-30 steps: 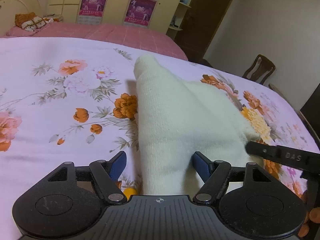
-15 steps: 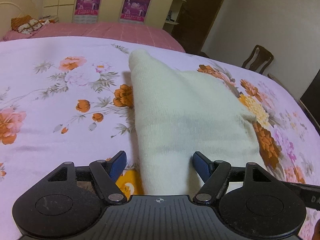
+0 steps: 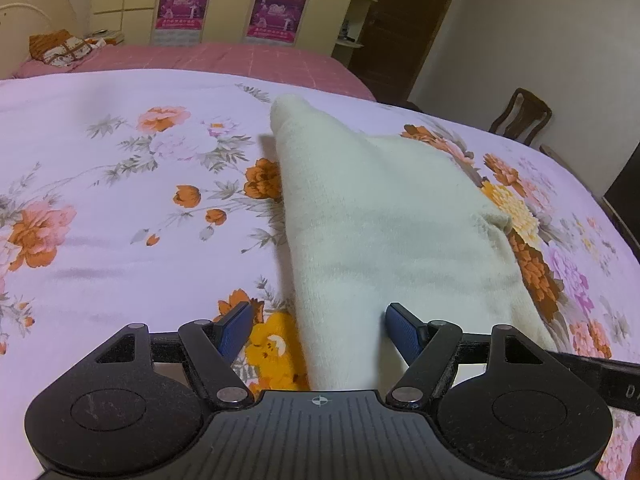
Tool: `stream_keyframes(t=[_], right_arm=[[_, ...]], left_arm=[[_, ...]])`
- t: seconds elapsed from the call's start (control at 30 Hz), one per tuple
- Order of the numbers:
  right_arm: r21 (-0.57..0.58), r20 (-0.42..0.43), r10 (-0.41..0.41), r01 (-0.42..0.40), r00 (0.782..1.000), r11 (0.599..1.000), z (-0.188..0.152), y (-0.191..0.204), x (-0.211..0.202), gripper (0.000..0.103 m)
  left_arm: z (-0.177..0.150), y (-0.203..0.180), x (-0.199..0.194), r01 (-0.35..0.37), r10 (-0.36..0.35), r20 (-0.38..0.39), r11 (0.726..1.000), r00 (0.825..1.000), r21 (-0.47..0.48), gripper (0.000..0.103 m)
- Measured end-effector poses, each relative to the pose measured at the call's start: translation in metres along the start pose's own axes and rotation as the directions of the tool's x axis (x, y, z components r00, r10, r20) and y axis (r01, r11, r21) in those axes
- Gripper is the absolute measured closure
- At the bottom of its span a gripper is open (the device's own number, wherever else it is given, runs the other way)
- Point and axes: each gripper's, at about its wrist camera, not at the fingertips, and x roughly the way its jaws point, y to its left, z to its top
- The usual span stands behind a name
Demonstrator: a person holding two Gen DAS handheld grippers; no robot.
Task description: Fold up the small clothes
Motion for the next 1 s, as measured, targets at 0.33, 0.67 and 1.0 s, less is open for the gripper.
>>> stream_keyframes(t=[0.33,0.67,1.0], right_arm=[[0.035,0.006,-0.002,0.001,1.0,0.999,0.0,-0.003,-0.016,0.095],[0.021,-0.079,-0.087,0.089,0.993,0.996,-0.014,-0.027,-0.012,0.097],[-0.028,0.041,-0.067,0.068,0.997,0.997,0.016,0.003,-0.015,0.083]], left_arm=[[-0.002,-0.003,-0.002,-0.001,0.001,-0.013,0.999,1.0,0.035,0.03],[-0.01,-0.006,-0.008,0.005,-0.001,-0.036,0.995,0.999,0.097,0.03],[-0.01,-0.011,-0.009,0.014,-0.009,-0.056,0.995,0.998,0.099,0.03]])
